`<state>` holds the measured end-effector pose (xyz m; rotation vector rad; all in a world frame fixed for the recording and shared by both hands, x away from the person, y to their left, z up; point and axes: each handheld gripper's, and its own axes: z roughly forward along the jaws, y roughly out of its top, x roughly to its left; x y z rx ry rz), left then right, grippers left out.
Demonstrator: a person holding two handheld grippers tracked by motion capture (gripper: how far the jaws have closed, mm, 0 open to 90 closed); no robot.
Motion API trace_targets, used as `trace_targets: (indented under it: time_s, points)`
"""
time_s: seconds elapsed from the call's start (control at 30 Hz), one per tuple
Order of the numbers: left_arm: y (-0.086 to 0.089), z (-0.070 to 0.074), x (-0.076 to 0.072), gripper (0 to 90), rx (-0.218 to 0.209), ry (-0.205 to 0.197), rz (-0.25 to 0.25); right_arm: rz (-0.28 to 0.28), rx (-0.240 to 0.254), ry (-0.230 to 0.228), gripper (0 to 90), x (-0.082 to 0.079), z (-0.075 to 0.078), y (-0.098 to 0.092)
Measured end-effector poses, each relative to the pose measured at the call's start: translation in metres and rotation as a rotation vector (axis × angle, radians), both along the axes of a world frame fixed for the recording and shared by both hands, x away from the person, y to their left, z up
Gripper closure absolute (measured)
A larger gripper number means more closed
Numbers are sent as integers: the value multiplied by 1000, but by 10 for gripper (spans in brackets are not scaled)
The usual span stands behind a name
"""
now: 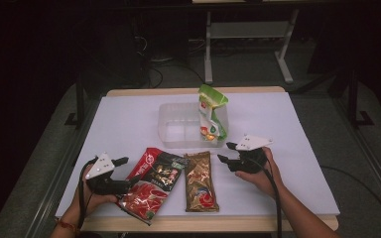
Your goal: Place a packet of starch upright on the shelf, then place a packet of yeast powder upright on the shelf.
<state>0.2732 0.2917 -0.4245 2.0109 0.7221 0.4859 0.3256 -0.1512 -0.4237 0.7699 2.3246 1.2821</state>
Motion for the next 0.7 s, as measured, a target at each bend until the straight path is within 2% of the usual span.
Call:
trace_targets:
  time_s: [0.1,0.27,0.4,0.53,0.7]
  points:
    - [2,-1,0,227,-1,-2,2,13,15,37,411,0,-3,0]
    - [5,-7,0,228,18,9,3,37,-12,74,378,0,-9,6]
    - [4,-7,0,228,28,-2,4,47,-13,93,351,-1,-10,9]
    - [4,-9,0,228,27,6,4,48,-5,97,339,0,-11,8]
    - [2,-9,0,228,38,3,-11,48,4,125,320,1,-13,7]
